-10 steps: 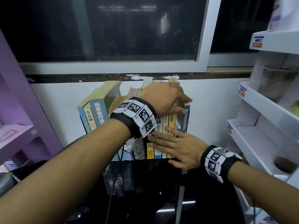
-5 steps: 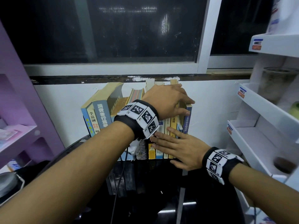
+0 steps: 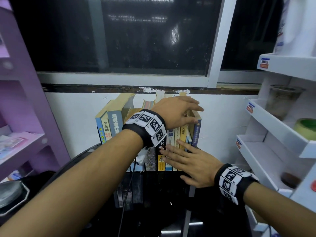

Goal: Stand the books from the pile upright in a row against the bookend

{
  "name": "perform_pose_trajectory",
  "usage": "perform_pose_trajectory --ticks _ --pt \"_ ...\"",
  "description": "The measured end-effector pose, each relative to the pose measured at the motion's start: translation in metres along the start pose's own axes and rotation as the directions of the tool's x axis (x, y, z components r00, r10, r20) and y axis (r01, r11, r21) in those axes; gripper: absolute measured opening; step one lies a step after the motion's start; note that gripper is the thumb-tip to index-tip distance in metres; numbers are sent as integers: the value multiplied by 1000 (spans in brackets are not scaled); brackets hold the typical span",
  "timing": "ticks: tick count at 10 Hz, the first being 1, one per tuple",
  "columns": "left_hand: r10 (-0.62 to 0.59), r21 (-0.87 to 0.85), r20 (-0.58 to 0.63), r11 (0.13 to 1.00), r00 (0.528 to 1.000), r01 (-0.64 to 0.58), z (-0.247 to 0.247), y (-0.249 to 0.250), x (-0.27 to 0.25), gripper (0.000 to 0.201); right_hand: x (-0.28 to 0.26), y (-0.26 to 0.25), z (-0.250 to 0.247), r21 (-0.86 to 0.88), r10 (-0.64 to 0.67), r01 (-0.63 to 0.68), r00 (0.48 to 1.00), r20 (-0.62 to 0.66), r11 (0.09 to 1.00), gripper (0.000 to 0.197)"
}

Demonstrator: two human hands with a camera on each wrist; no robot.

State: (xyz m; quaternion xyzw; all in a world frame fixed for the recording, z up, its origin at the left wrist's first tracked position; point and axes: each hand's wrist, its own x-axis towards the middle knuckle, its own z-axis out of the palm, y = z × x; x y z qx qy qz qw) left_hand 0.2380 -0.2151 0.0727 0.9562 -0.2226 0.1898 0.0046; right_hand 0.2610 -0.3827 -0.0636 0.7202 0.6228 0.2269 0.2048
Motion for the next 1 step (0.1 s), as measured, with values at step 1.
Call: perform_pose_trajectory --ticks 1 --pt "27 -101 -86 994 996 -35 -5 -5 -6 44 1 -2 -3 -14 6 -6 999 -40 1000 80"
